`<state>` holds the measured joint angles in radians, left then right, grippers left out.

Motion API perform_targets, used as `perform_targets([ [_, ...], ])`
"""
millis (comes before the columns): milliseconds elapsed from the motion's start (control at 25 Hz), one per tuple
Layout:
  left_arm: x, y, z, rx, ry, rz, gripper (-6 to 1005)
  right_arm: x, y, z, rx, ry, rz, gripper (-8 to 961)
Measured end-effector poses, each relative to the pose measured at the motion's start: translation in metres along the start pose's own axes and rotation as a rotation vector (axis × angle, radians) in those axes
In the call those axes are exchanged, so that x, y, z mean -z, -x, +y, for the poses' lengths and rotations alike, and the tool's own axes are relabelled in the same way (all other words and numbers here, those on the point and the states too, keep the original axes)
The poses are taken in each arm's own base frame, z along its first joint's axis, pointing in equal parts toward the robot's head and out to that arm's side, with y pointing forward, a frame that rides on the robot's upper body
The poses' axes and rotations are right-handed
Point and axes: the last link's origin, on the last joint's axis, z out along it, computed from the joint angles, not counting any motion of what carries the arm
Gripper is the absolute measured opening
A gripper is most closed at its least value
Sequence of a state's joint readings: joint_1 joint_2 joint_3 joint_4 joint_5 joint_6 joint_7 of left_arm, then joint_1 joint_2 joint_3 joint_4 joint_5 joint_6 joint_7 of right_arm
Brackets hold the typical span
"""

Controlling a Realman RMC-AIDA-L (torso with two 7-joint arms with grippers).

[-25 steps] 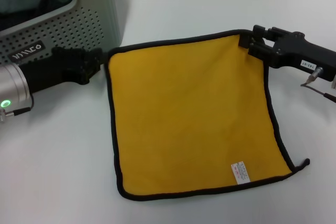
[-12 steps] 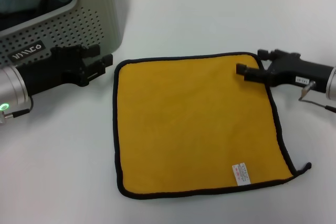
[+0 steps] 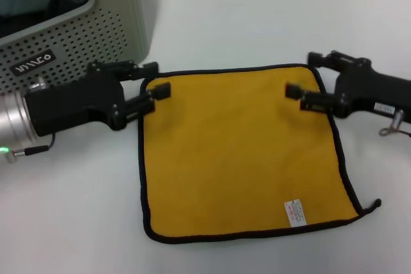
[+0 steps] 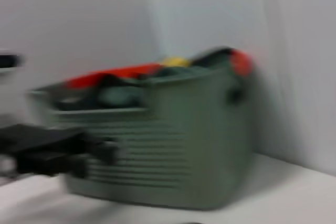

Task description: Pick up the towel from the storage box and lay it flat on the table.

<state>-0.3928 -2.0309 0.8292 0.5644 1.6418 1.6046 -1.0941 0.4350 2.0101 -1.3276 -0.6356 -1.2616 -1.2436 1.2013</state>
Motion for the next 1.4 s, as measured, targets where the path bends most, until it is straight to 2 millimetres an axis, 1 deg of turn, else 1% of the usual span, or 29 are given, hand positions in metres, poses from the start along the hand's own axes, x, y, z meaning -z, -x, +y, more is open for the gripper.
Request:
perform_targets([
  [120, -0.001, -0.009, 0.015, -0.052, 0.117, 0.057, 422, 0.002, 0.005, 0.024, 0.093, 0.203, -0.011, 856],
  [240, 0.0, -0.014, 0.028, -0.094, 0.205, 0.099, 423, 0.0, 0.007, 0.043, 0.129, 0.372, 0.004, 855],
  [280, 0.0, -0.014, 0.028, -0.094, 0.205, 0.099, 423, -0.001, 0.007, 0.048, 0.131, 0.405, 0.005, 855],
  [320, 0.004, -0.016, 0.035, -0.105, 0.251, 0.129, 423, -0.002, 0.008, 0.051, 0.13, 0.424, -0.002, 855],
  [400, 0.007, -0.017, 0.038, -0.103, 0.274, 0.143, 424, -0.002, 0.008, 0.055, 0.131, 0.445, -0.013, 855],
  [520, 0.012, -0.013, 0.043, -0.087, 0.282, 0.14, 424, -0.003, 0.009, 0.059, 0.135, 0.461, -0.029, 855],
  [760, 0.018, -0.006, 0.046, -0.073, 0.269, 0.132, 613, -0.005, 0.01, 0.062, 0.138, 0.482, -0.041, 855],
  [960, 0.021, -0.003, 0.048, -0.084, 0.261, 0.131, 676, -0.007, 0.011, 0.062, 0.138, 0.484, -0.046, 855],
  [1400, 0.021, -0.003, 0.047, -0.1, 0.251, 0.13, 675, -0.006, 0.012, 0.062, 0.124, 0.472, -0.066, 855],
])
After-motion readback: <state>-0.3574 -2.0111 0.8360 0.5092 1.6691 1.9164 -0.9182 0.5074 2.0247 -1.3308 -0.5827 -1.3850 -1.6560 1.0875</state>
